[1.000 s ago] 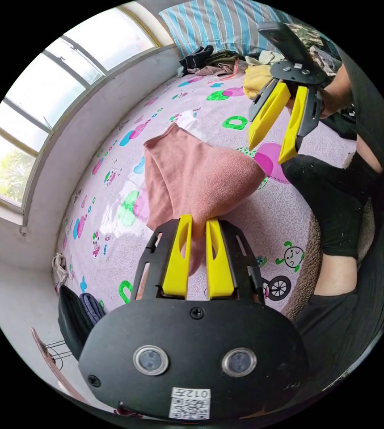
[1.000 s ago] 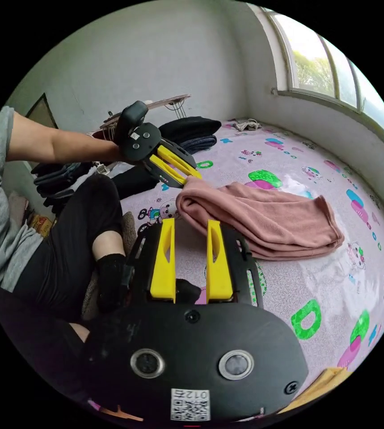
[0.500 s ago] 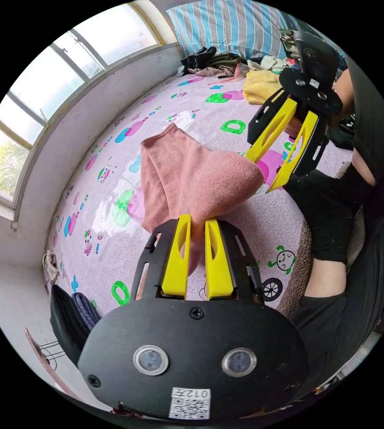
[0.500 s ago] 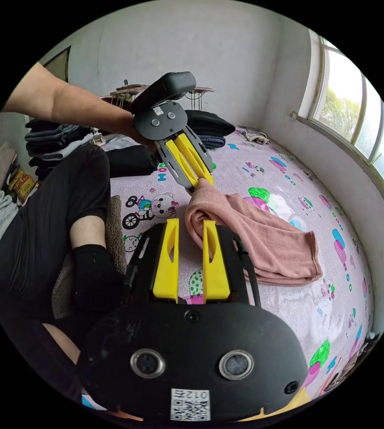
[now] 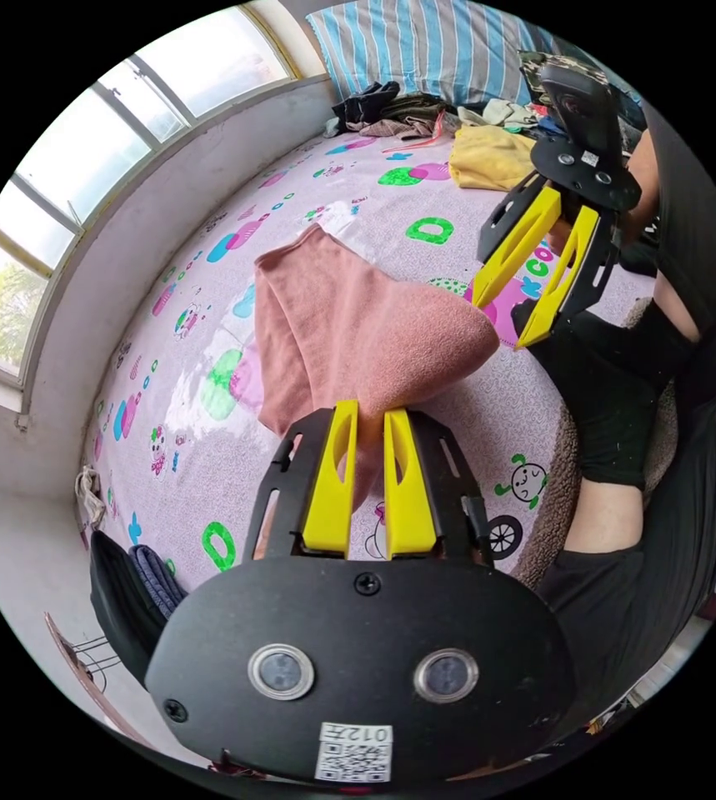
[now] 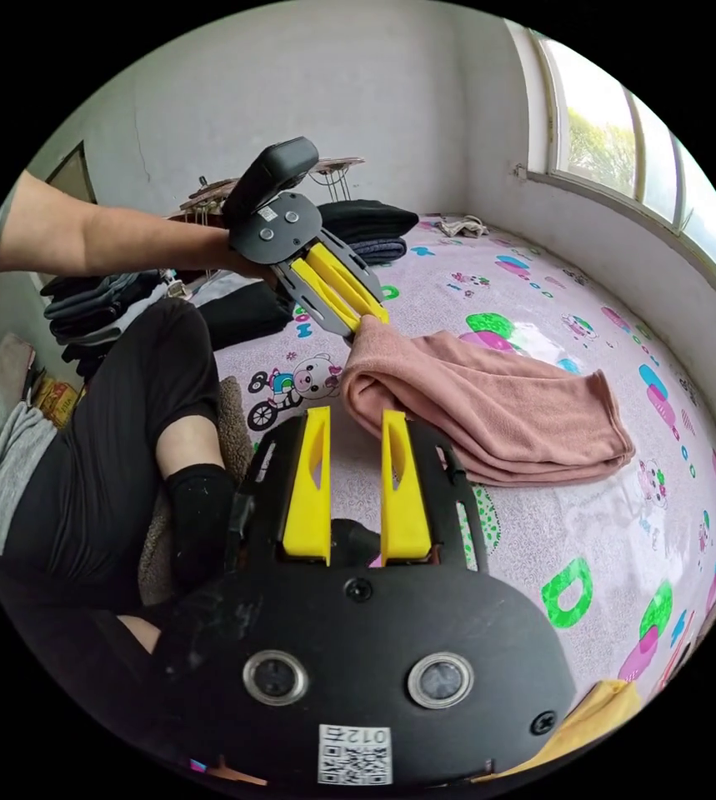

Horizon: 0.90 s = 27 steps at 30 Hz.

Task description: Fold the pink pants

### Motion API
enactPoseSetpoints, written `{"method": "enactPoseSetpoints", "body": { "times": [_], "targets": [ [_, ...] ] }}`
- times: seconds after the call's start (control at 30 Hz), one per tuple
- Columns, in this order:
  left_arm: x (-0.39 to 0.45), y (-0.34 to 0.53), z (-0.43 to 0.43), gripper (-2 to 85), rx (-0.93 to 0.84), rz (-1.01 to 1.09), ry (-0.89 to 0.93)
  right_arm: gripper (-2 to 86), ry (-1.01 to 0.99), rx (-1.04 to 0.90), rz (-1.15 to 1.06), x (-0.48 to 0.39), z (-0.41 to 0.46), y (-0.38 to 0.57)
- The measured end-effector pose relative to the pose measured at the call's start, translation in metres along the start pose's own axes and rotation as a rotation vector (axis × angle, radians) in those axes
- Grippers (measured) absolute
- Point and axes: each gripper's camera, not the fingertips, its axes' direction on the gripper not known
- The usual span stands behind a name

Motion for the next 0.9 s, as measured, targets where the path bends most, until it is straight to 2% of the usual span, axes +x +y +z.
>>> {"method": "enactPoseSetpoints", "body": {
  "times": [0.17,0.3,0.4,0.5,0.63,0.9],
  "targets": [
    [0.003,-0.001,-0.002,2.1,-0.003,0.006,0.009,6.9,0.043,0.038,-0.049,-0.003,0.008,-0.015],
    [0.008,0.001,-0.001,2.3,0.002,-0.002,0.020,4.1,0.019,-0.039,-0.074,-0.003,0.021,-0.020],
    [0.019,0.004,0.002,2.6,-0.009,0.016,0.006,5.1,0.005,-0.003,-0.013,0.008,0.016,-0.018],
    [0.030,0.007,0.003,3.0,-0.009,0.022,-0.004,7.7,-0.096,0.012,0.119,0.029,0.014,-0.017],
    [0.049,0.007,0.005,4.2,-0.015,0.064,-0.040,3.3,-0.176,-0.008,0.213,0.052,0.017,-0.023],
    [0.103,0.039,0.021,8.6,-0.117,0.173,-0.279,0.9,-0.311,0.076,0.296,0.095,-0.013,-0.027]
  ]
}}
